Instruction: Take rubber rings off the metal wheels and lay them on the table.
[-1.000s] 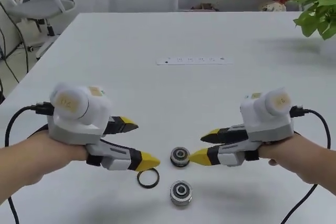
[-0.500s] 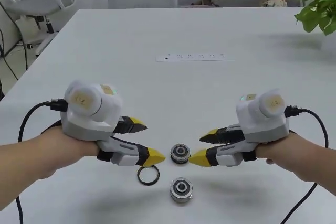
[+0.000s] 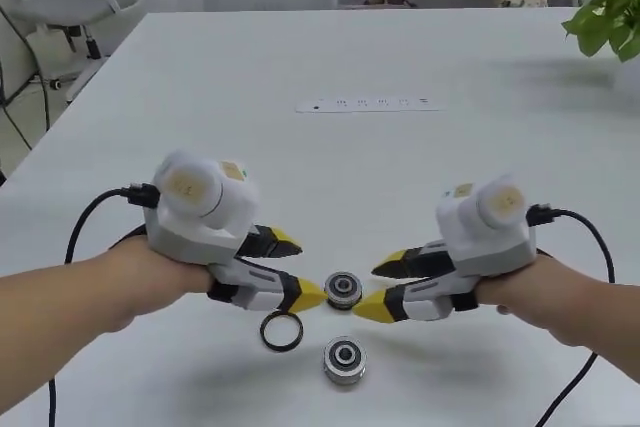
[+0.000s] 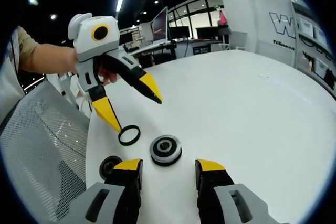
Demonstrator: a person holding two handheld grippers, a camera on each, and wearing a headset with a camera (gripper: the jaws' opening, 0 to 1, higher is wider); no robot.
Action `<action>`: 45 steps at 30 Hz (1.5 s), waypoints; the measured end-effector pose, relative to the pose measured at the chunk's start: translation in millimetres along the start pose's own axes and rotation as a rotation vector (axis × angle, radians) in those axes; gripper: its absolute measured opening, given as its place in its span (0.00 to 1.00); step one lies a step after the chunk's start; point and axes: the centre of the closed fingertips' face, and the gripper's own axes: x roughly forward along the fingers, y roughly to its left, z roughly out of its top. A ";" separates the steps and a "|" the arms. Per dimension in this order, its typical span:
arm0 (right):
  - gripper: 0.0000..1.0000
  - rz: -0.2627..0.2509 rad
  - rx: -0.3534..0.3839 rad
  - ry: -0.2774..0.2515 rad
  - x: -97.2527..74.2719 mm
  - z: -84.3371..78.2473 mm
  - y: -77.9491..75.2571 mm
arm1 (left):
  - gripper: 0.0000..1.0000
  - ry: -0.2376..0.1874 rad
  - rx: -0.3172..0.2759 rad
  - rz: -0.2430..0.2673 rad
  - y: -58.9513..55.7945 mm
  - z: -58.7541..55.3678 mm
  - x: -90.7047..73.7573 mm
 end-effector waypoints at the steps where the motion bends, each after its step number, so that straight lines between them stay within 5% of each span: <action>1: 0.38 0.001 -0.001 0.001 0.7 -0.2 0.0 | 0.43 -0.001 0.001 -0.003 -0.2 0.4 1.2; 26: 0.30 0.006 0.018 -0.010 9.3 -3.6 0.0 | 0.27 0.031 0.023 -0.019 -3.7 -3.4 37.2; 45: 0.26 0.002 0.019 -0.024 10.1 -3.7 -0.2 | 0.17 0.035 0.037 -0.007 -4.0 -5.4 47.3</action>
